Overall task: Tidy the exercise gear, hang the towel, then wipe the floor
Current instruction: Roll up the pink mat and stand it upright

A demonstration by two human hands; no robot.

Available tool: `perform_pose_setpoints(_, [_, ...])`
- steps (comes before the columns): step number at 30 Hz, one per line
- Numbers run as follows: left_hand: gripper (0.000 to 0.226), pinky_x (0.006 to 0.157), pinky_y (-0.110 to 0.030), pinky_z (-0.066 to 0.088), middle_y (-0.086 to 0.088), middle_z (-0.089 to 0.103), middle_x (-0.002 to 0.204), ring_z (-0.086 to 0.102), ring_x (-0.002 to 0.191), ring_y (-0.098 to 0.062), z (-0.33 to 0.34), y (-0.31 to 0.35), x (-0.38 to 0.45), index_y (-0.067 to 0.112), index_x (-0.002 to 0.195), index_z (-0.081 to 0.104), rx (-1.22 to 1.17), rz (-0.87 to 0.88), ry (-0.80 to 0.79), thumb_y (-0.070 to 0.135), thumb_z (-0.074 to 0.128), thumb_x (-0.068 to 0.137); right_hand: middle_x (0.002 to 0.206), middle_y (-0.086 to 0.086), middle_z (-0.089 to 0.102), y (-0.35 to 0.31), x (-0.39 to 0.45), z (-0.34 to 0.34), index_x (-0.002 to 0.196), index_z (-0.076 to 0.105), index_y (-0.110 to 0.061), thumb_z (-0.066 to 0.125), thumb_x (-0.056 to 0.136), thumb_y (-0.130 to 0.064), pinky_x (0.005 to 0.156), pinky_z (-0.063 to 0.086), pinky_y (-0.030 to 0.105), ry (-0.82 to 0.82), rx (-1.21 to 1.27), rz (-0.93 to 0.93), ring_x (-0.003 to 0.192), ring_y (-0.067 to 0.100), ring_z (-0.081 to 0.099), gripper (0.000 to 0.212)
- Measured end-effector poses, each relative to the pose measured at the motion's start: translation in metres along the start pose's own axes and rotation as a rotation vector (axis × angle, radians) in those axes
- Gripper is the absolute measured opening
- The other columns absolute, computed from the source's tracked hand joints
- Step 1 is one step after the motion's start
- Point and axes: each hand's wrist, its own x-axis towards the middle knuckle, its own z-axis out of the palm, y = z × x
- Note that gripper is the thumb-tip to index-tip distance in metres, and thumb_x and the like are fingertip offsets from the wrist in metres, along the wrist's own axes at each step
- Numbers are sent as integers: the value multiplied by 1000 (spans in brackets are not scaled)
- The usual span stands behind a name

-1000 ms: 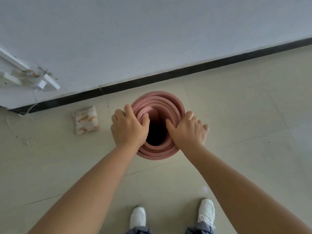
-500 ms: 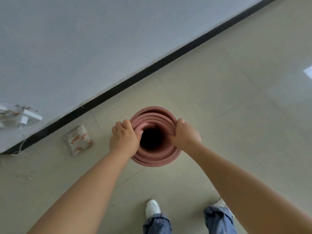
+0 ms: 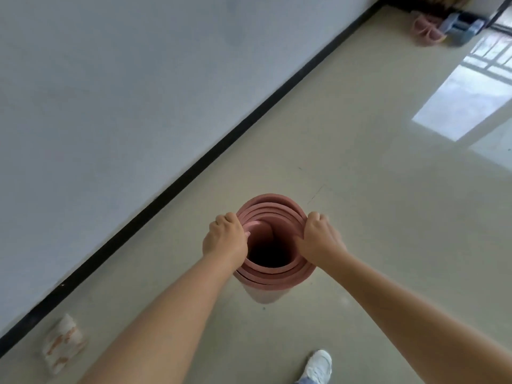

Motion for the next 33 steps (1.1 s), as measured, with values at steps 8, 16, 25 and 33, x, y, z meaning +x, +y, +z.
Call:
perform_pose_setpoints(8, [51, 95, -29, 44, -19, 41, 134, 46, 121, -27, -98, 185, 48, -2, 135, 29, 3, 189, 74, 34, 38, 100, 117, 12, 48, 92, 48, -173, 114, 43, -5, 52, 87, -16, 72, 35, 28, 233, 34, 112, 100, 28, 52, 31])
perform_pose_setpoints(16, [57, 101, -36, 41, -21, 38, 139, 42, 127, -31, -240, 347, 159, -3, 140, 25, 35, 356, 119, 34, 41, 99, 122, 14, 48, 136, 155, -361, 119, 42, -3, 53, 87, -13, 72, 37, 30, 361, -22, 201, 108, 32, 53, 36])
perform_pose_setpoints(25, [56, 102, -38, 40, -20, 38, 140, 42, 127, -32, -354, 514, 261, -2, 141, 24, 82, 479, 75, 33, 41, 99, 101, 11, 51, 208, 260, -531, 95, 39, -10, 54, 80, -11, 64, 36, 29, 425, 16, 238, 85, 29, 49, 21])
perform_pose_setpoints(33, [54, 97, -38, 43, -18, 45, 137, 49, 122, -33, -430, 684, 371, 0, 136, 31, -33, 409, 13, 34, 46, 97, 71, -1, 39, 297, 399, -696, 86, 37, -13, 52, 81, -13, 48, 28, 23, 390, -68, 149, 76, 23, 45, 16])
